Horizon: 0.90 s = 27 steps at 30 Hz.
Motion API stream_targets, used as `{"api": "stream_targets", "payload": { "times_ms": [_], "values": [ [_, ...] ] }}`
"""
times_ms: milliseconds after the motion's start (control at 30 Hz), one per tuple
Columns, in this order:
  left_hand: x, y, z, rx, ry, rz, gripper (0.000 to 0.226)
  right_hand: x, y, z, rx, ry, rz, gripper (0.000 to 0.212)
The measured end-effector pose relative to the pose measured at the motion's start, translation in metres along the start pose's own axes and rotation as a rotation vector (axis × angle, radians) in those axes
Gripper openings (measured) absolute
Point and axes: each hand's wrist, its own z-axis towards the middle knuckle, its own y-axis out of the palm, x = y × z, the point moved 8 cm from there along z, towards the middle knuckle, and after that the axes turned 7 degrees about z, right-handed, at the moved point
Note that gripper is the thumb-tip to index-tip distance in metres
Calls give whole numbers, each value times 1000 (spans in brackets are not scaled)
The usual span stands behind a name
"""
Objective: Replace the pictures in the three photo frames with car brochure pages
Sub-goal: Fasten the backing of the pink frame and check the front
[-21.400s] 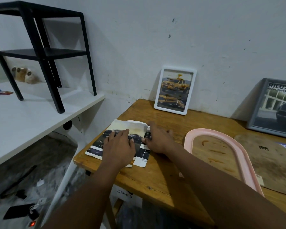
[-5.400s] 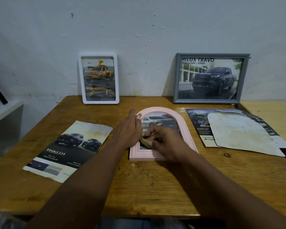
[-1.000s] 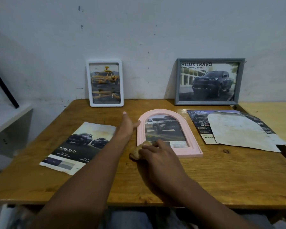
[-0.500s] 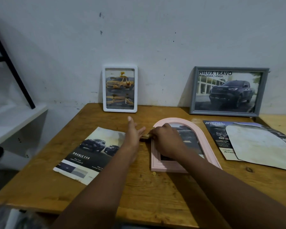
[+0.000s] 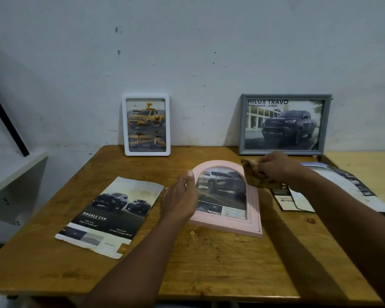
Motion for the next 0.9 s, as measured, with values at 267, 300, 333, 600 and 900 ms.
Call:
{"api": "stream_targets", "payload": {
  "times_ms": [267, 300, 333, 600, 900],
  "values": [
    [5, 10, -3, -13, -14, 115, 68, 49, 2, -80, -273, 131, -718, 22],
    [5, 9, -3, -9, -18, 117, 68, 47, 7, -81, -265, 115, -721, 25],
    [5, 7, -4, -6, -15, 130, 69, 41, 10, -80, -223, 81, -716, 27],
    [28, -5, 8, -92, 42, 233, 78, 3, 37, -43, -89, 38, -376, 37],
    [40, -20, 17, -10, 96, -20, 91, -11, 30, -26, 32, 12, -144, 49]
  ]
}}
